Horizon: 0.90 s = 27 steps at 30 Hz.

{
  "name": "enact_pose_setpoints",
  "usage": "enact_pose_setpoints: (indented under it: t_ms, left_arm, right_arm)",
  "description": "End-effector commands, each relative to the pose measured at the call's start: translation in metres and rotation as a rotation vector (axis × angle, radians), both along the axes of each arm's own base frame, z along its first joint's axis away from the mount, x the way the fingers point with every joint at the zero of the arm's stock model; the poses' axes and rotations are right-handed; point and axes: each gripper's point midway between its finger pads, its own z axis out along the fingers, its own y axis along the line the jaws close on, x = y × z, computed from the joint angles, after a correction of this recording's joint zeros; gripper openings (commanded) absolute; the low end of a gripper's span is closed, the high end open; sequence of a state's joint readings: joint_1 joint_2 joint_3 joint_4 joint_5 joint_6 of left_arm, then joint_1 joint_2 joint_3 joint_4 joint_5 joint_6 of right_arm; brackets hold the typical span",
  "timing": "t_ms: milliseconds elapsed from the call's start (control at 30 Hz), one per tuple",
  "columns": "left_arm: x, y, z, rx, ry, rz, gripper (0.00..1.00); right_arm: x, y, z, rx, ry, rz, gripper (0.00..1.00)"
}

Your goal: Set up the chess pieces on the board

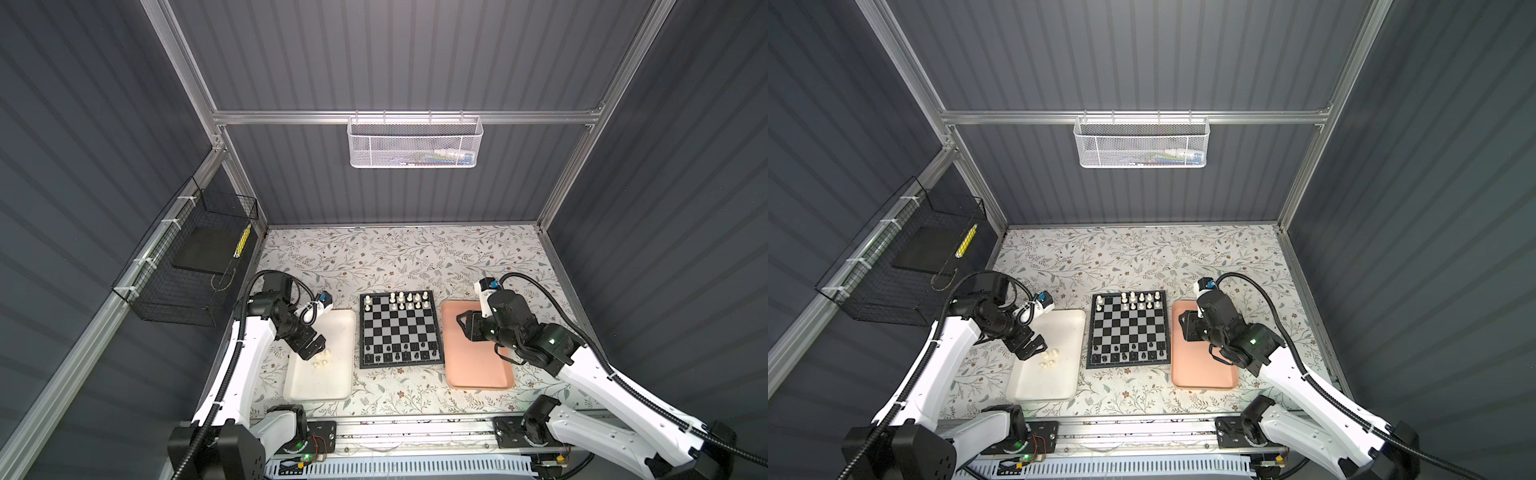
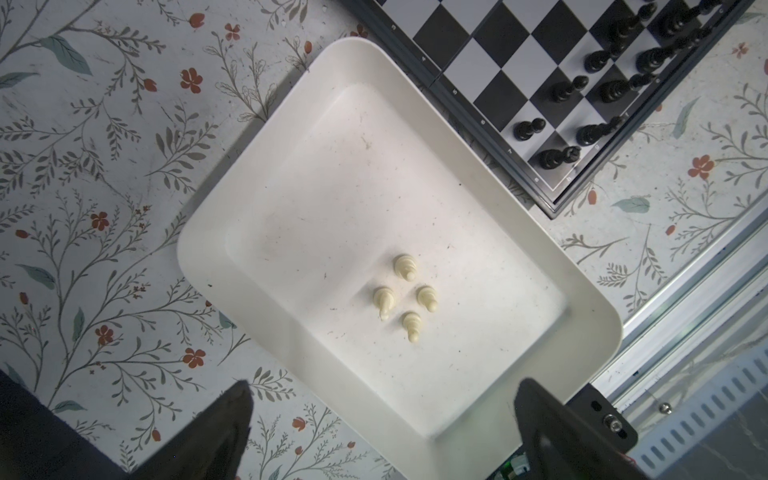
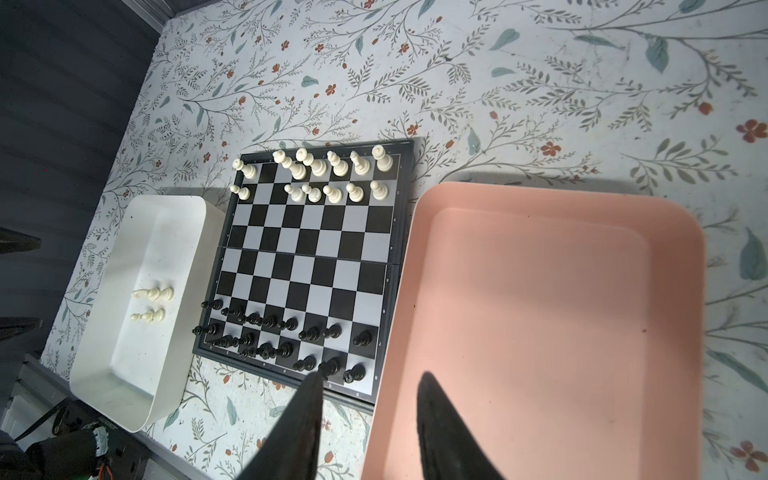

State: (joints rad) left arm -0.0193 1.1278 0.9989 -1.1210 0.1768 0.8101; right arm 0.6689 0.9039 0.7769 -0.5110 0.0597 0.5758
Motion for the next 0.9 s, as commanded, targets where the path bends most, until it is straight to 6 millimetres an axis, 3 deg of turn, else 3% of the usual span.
enact_pose_setpoints:
  t_ms: [0, 300, 867]
  left_arm:
    - [-0.008, -0.006, -0.005, -0.012, 0.02, -0.072, 1.0]
    - [-0.006, -0.007, -0.019, 0.001, 0.06, -0.095, 0.94]
    - [-0.008, -0.024, -0.05, 0.085, 0.146, -0.177, 0.62]
  right_arm:
    - [0.003, -0.003, 0.004, 0.017, -0.024, -0.022, 0.39]
    - [0.0, -0.003, -0.004, 0.006, 0.003, -0.021, 0.34]
    - [-0.004, -0.007, -0.014, -0.006, 0.024, -0.026, 0.31]
